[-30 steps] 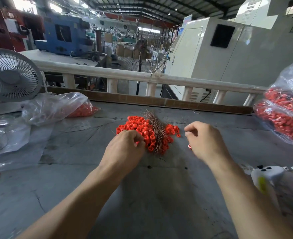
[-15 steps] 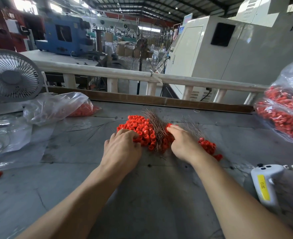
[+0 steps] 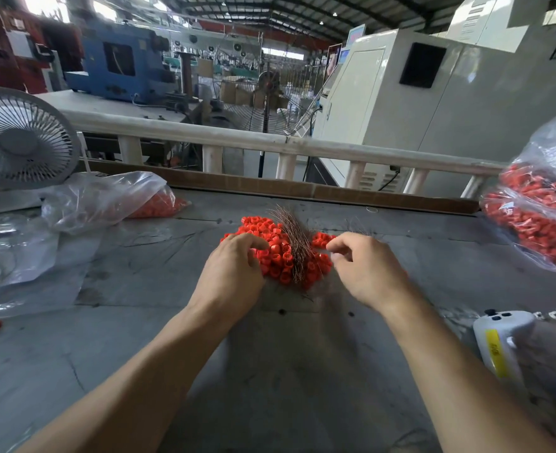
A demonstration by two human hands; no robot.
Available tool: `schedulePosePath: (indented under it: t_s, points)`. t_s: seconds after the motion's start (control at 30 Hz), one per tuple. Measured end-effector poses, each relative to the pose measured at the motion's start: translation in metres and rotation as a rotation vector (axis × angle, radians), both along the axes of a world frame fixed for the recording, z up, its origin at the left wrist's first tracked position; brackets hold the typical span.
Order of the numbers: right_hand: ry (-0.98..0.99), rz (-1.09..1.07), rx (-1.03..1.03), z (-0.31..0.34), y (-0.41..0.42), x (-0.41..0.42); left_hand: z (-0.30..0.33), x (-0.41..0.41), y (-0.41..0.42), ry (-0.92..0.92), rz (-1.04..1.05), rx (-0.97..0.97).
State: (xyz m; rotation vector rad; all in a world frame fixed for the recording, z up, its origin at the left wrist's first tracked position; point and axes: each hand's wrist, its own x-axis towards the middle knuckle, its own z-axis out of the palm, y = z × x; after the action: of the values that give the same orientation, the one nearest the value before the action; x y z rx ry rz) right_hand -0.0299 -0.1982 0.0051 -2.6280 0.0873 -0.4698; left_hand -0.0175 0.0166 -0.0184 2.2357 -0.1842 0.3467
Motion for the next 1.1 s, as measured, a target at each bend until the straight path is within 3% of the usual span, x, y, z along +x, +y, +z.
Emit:
schedulePosePath:
  t_s: [0.2,0.4,0.63,0.9,1.0,1.1]
  points:
    - [0.135,-0.129,-0.114,-0.003,0.016,-0.003,0.006,-0.001,0.008,-0.033,0.128,0.011]
    - [0.126,-0.152,-0.130,-0.003,0.022,-0.005,0.004,-0.004,0.008,-0.014,0.115,0.199]
    - [-0.200,-0.264,-0.055,0.005,0.022,-0.008,0.000,-0.005,0.000,-0.070,0.038,0.292]
    - [-0.499,-0.117,0.249,0.008,0.027,-0.009,-0.005,-0.003,-0.003,-0.099,0.076,0.365]
    - [-0.564,-0.063,0.448,0.007,0.026,-0.004,-0.003,-0.004,-0.002,-0.092,0.050,0.218]
    - [-0.637,0.010,0.594,0.010,0.024,-0.004,0.004,-0.005,-0.002,-0.003,0.004,-0.112]
